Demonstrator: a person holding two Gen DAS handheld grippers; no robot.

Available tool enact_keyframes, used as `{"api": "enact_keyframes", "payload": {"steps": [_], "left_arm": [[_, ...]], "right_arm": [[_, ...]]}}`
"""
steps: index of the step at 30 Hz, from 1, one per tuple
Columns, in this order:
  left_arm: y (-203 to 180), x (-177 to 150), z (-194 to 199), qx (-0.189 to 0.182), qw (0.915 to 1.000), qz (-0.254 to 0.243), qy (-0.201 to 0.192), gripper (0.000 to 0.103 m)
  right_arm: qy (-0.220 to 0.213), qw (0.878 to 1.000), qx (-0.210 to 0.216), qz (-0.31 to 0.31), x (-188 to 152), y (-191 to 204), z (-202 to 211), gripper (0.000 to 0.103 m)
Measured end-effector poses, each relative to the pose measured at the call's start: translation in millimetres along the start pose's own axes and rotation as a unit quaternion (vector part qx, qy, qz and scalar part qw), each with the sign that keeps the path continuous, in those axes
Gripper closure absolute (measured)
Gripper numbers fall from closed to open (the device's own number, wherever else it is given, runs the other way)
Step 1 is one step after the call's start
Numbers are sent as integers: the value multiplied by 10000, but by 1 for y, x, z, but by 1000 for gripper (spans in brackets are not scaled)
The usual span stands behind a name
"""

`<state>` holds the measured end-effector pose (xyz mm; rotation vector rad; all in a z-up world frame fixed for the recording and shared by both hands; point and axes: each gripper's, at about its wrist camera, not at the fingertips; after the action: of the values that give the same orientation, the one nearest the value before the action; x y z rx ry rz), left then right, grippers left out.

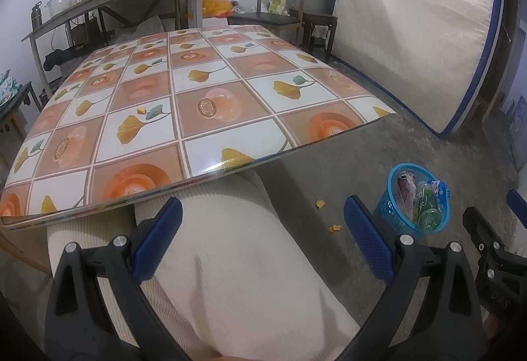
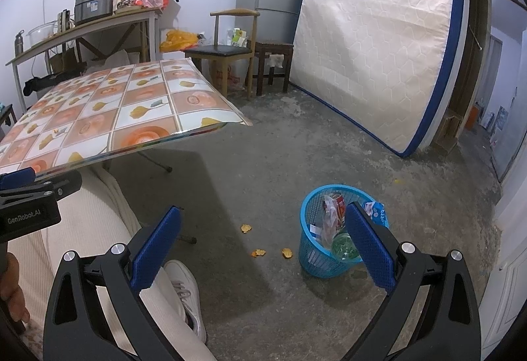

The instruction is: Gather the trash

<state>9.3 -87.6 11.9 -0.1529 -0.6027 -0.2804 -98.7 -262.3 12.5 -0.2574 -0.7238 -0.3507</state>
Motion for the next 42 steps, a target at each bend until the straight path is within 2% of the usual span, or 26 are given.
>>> {"api": "enact_keyframes", "payload": {"steps": [42], "left_arm": [[-1, 2, -3, -24, 10000, -28, 56, 8]], "right_arm": [[7, 10000, 7, -17, 2, -3, -1, 6]]}}
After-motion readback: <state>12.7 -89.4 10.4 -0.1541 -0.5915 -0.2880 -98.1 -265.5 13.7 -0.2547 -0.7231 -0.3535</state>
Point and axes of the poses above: each gripper's, at about its wrist camera, not at the fingertips, and z roughly against the way its jaws point, y to its left, x to its top, and after that the axes turned 10 degrees about y, right-handed
